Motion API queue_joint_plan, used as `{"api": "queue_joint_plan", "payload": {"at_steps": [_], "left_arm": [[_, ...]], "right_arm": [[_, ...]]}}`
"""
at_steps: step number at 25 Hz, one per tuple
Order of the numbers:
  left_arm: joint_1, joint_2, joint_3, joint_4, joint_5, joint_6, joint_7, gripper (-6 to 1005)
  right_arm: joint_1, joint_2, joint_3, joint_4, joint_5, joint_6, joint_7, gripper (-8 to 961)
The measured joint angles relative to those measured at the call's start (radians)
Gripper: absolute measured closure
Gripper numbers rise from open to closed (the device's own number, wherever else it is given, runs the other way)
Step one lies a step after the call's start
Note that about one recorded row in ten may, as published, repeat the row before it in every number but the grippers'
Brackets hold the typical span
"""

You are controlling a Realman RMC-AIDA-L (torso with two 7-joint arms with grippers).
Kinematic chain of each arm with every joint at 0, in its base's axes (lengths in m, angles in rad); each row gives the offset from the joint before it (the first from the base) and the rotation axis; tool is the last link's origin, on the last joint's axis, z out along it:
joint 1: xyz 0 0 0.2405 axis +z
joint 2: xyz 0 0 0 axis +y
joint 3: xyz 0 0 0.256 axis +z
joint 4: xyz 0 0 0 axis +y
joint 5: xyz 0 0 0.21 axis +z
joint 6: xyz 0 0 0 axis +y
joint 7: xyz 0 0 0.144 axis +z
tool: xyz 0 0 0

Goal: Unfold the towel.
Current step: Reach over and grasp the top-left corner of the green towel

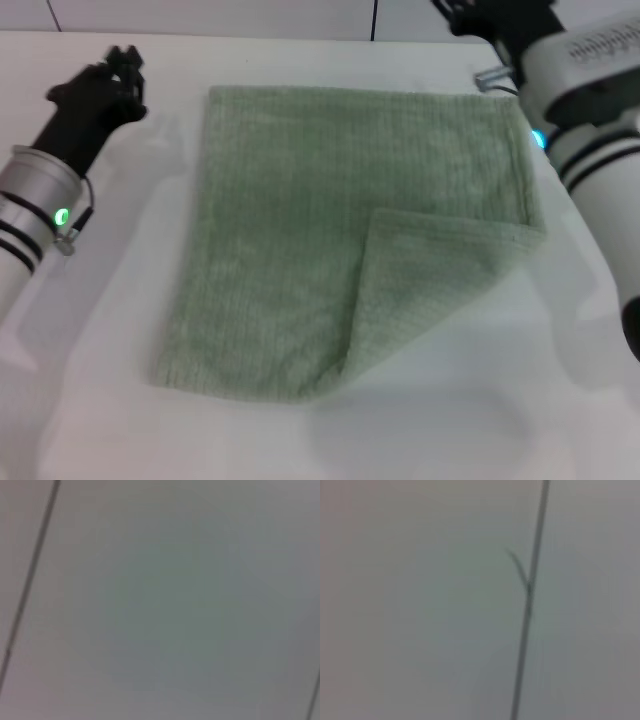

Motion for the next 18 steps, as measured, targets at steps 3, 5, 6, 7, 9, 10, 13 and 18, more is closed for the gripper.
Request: {"api": "queue_joint_plan", "payload": {"at_steps": [3,5,6,7,9,10,13,18], "left_arm": [[-0.018,0.001,0.035,0.000,0.000,-0.044,-0.021,718],[-0.030,0.001,0.058,-0.001,0.000,-0.073,-0.038,762],[-0.030,0.001,0.058,-0.001,0.000,-0.073,-0.038,783],[-0.035,0.001,0.065,-0.001,0.000,-0.085,-0.043,805],[-0.044,-0.001,0.075,-0.001,0.000,-0.107,-0.046,857],[-0.050,-0.002,0.078,-0.001,0.000,-0.120,-0.046,886],[-0.073,-0.003,0.091,0.000,0.000,-0.166,-0.043,975],[-0.125,-0.006,0.103,0.000,0.000,-0.273,-0.044,975]], "right_arm": [[-0.024,0.000,0.004,0.000,0.000,-0.018,0.000,140],[-0.052,0.000,0.006,0.011,0.001,-0.031,0.000,140],[-0.052,0.000,0.006,0.011,0.001,-0.031,0.000,140],[-0.057,0.000,0.007,0.018,0.001,-0.031,0.000,140],[-0.063,0.000,0.011,0.033,0.001,-0.030,0.000,140],[-0.065,0.000,0.012,0.045,0.001,-0.019,0.001,140],[-0.066,0.000,0.010,0.053,0.001,-0.008,0.001,140],[-0.066,0.000,0.007,0.053,-0.001,0.038,0.001,140]]}}
